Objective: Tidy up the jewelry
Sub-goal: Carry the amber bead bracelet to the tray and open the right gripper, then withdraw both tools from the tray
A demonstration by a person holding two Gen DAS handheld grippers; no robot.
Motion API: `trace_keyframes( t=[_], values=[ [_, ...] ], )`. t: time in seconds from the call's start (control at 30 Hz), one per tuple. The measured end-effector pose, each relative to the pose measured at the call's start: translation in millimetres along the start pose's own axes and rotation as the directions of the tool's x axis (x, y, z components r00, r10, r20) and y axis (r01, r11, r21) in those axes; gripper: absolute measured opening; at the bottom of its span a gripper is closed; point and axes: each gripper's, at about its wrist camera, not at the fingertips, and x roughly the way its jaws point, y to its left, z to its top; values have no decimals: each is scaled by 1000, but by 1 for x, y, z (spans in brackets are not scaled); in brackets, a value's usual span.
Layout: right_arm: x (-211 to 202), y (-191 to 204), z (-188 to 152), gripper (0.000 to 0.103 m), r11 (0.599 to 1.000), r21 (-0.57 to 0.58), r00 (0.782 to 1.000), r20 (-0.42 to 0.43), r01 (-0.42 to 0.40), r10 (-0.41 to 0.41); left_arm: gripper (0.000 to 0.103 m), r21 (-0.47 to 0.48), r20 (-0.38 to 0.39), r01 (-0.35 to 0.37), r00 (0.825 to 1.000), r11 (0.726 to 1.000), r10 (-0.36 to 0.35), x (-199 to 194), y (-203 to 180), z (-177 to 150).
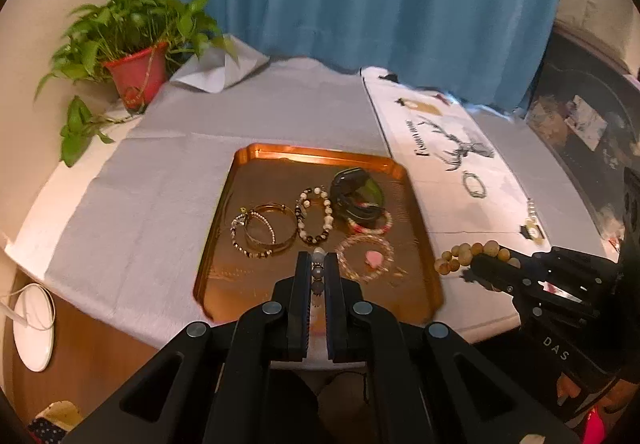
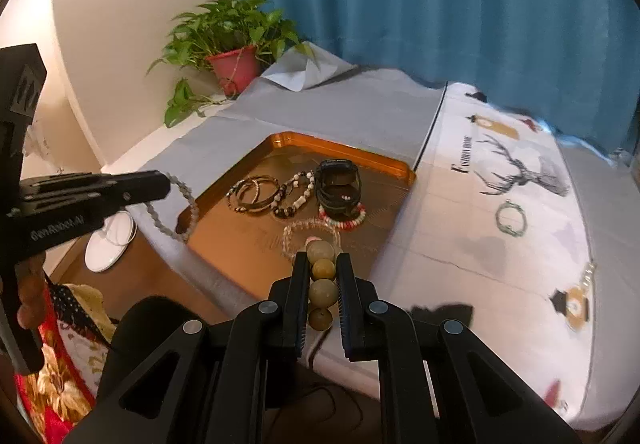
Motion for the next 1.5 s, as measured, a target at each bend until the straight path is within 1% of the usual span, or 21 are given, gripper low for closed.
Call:
trace_keyframes(
  t=[0.17,0.43,0.47,0.5,0.53,0.57,0.6,0.63,0.67,0.7,0.73,0.83,0.9,1.03,1.07,1.13,1.2,1.37,1.5],
  values=[
    [34,-4,12,14,1000,9,1000,-21,-2,2,4,-13,-28,-8,1000,1000,8,33,10,9],
    [74,-14,19,14,999,38,999,-47,5,-3,5,17,-76,-28,997,999,30,71,14,10],
    [79,-14,19,14,999,41,999,-49,4,-2,15,28,-77,-21,997,999,23,76,14,10],
    [83,-15,20,14,999,44,999,-54,0,3,28,43,-81,-10,997,999,13,79,13,10],
    [89,-15,20,16,999,49,998,-65,-10,13,69,58,-92,-26,995,998,31,82,11,9],
    [96,-14,20,21,999,47,995,-98,-13,17,99,63,-89,-62,994,996,68,83,10,9],
    [102,-12,19,26,999,41,991,-136,3,3,102,65,-65,-103,992,993,107,80,9,8],
    [105,-11,17,49,999,37,987,-163,18,-11,102,63,-17,-144,989,988,145,73,9,6],
    [106,-11,15,65,999,32,983,-180,34,-28,102,64,0,-164,986,984,164,69,9,3],
    [102,-12,11,71,998,26,983,-177,53,-48,102,65,-6,-184,983,981,184,66,10,1],
    [97,-12,7,76,998,23,986,-162,55,-50,102,60,-25,-200,979,978,202,63,11,-3],
    [73,-12,-4,78,997,17,987,-143,77,-74,102,27,-45,-220,974,975,221,48,12,-17],
    [52,-11,-11,78,996,29,989,-127,85,-80,102,-3,-36,-229,973,973,229,29,7,-32],
    [1,-6,-30,79,992,64,992,-82,106,-100,102,-21,-17,-230,973,973,230,-10,-13,-61],
    [-15,-4,-36,79,991,73,992,-66,110,-106,102,-23,-23,-226,974,974,225,-15,-18,-65],
    [-40,0,-47,80,990,84,993,-40,115,-112,102,-32,-38,-192,981,981,190,-31,-30,-75],
    [-65,6,-57,80,990,89,994,-10,111,-111,102,-19,-31,-182,983,983,182,-45,-42,-83],
    [-109,20,-79,81,990,80,992,40,113,-117,102,61,31,-222,975,973,220,-82,-70,-100],
    [-132,26,-93,82,991,76,991,59,113,-117,102,48,63,-219,974,975,216,-102,-79,-108]
  ],
)
